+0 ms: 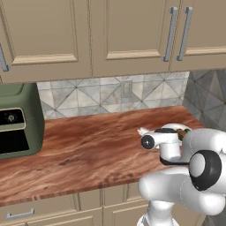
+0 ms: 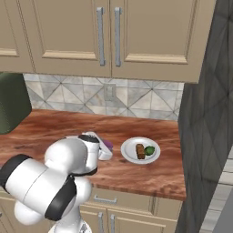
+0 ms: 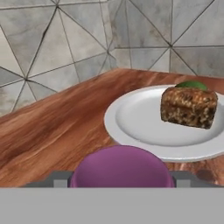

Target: Pick the avocado and bread from the counter and place them on the plate. Then pick the jam from the cabinet and place it next to the plate. Lastly close the cabinet door.

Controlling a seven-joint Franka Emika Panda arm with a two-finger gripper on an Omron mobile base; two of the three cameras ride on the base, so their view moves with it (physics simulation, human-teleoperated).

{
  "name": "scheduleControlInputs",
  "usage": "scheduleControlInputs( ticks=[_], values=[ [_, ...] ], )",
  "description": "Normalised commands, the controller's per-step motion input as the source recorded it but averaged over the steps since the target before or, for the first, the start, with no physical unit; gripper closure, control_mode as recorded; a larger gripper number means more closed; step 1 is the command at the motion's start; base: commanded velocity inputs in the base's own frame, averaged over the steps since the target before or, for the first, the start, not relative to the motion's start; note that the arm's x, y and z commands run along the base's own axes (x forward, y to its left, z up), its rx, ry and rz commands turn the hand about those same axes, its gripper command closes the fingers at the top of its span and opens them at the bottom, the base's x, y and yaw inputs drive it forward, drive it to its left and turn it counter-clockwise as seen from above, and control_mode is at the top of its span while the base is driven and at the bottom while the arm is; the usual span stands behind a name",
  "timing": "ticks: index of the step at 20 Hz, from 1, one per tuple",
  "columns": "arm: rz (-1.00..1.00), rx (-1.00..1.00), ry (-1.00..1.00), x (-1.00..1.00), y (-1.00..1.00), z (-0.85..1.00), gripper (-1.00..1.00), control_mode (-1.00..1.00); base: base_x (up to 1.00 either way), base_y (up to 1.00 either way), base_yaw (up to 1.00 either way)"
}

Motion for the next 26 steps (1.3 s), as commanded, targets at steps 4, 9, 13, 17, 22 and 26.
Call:
scheduleControlInputs(
  ticks=[4,9,13,17,22,26],
  values=[
    [0.05,0.00,0.00,0.00,0.00,-0.28,1.00,-1.00,0.00,0.00,0.00],
    [0.08,0.02,0.00,0.04,0.00,-0.36,1.00,-1.00,0.00,0.00,0.00],
    [0.05,0.06,-0.09,0.02,0.00,-0.39,-1.00,-1.00,0.00,0.00,0.00],
    [0.05,0.08,-0.21,-0.04,0.00,-0.09,-1.00,-1.00,0.00,0.00,0.00],
    [0.03,0.00,-0.25,-0.33,0.14,0.01,-1.00,-1.00,0.00,0.00,0.00],
    [0.02,0.00,-0.11,-0.21,0.33,0.00,-1.00,-1.00,0.00,0.00,0.00]
  ],
)
